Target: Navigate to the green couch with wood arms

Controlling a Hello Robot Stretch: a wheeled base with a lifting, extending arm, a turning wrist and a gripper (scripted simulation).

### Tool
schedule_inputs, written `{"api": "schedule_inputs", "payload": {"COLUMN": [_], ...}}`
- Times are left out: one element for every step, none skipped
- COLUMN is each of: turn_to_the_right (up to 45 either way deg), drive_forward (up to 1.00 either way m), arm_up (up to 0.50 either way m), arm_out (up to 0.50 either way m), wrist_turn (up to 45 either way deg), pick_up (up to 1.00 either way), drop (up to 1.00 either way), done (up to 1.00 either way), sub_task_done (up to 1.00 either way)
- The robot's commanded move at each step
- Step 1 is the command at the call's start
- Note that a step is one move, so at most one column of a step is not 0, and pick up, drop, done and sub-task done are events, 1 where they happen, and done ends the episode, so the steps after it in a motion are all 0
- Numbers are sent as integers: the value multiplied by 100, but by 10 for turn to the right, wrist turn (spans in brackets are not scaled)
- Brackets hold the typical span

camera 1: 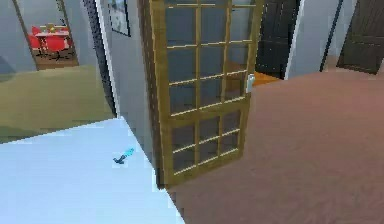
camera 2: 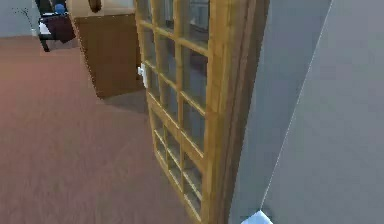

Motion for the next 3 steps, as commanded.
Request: {"api": "schedule_inputs", "payload": {"turn_to_the_right": [-300, 0, -90], "drive_forward": [0, 20, 0], "arm_up": [0, 0, 0], "arm_out": [0, 0, 0], "wrist_turn": [0, 0, 0], "pick_up": [0, 0, 0], "drop": [0, 0, 0], "done": [0, 0, 0], "sub_task_done": [0, 0, 0]}}
